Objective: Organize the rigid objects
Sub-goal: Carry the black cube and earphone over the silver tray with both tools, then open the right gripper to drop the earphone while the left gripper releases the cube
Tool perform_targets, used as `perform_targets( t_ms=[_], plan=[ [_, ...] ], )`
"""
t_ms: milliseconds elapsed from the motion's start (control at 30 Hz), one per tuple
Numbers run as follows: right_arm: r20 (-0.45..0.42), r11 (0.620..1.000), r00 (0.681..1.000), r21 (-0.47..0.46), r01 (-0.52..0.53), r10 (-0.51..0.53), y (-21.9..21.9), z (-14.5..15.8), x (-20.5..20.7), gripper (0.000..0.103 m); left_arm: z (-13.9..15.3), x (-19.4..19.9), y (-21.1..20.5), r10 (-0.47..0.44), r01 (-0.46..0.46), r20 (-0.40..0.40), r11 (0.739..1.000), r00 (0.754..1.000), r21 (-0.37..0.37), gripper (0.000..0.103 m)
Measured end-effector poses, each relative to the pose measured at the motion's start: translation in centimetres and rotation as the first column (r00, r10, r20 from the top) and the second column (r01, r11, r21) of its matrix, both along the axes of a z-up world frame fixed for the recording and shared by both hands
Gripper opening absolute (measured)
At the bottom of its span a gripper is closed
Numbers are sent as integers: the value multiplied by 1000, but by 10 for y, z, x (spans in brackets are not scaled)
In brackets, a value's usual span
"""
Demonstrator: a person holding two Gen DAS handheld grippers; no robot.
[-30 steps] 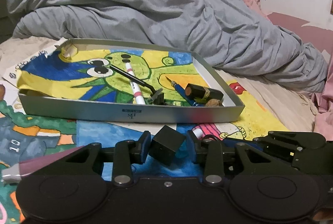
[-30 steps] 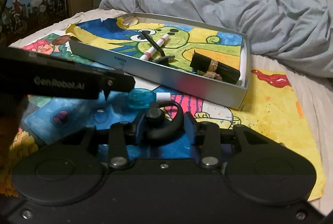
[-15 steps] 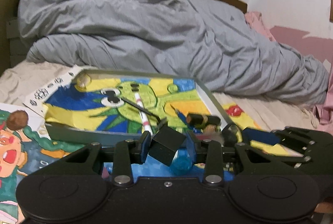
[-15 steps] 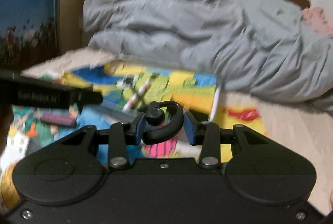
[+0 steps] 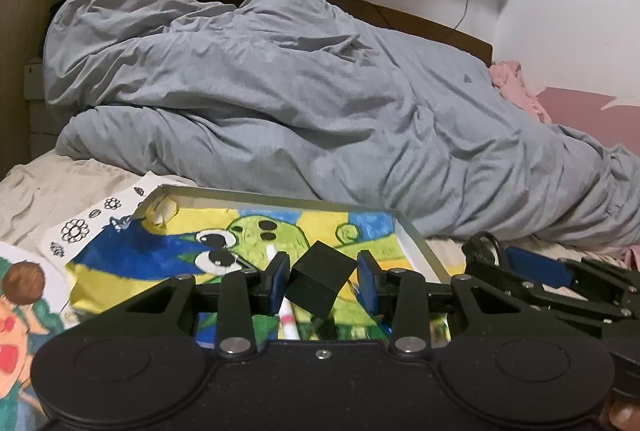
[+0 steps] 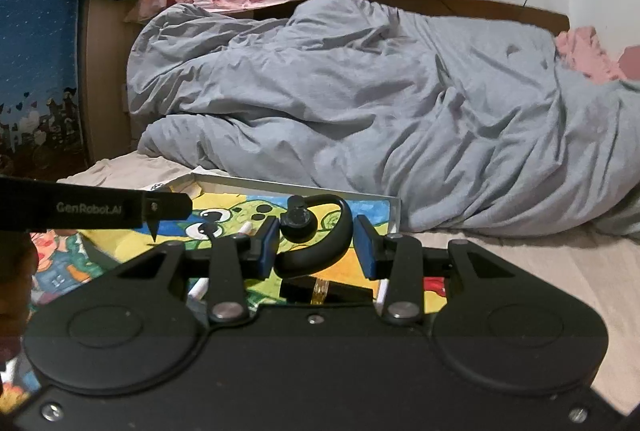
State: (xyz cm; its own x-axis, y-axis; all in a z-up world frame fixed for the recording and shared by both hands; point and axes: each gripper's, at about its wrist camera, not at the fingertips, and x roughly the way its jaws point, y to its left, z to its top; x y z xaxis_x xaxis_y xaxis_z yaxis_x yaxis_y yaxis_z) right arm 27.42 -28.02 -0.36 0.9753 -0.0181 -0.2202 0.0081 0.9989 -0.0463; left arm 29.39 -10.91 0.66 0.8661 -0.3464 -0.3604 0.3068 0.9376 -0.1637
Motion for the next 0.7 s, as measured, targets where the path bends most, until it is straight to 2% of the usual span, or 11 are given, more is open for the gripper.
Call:
perform_targets(
  t_ms=[167, 333, 533, 700],
  plan=[
    [-43, 1000, 999, 28, 9, -8, -2, -18, 28, 31, -18, 34, -5, -7, 7, -14, 1000, 1000, 1, 39],
    [-111, 999, 994, 34, 27, -23, -1, -34, 43, 31, -40, 58, -4, -19, 18, -63, 1000, 998, -13, 39],
    [-154, 999, 988, 28, 30, -26, 2, -41, 41, 32, -58, 72, -3, -28, 28, -126, 1000, 992, 0, 39],
    [-164, 999, 986, 37, 34, -28, 0, -40, 44, 32, -60, 72, -2, -14, 14, -147, 1000, 989, 2, 40]
  ],
)
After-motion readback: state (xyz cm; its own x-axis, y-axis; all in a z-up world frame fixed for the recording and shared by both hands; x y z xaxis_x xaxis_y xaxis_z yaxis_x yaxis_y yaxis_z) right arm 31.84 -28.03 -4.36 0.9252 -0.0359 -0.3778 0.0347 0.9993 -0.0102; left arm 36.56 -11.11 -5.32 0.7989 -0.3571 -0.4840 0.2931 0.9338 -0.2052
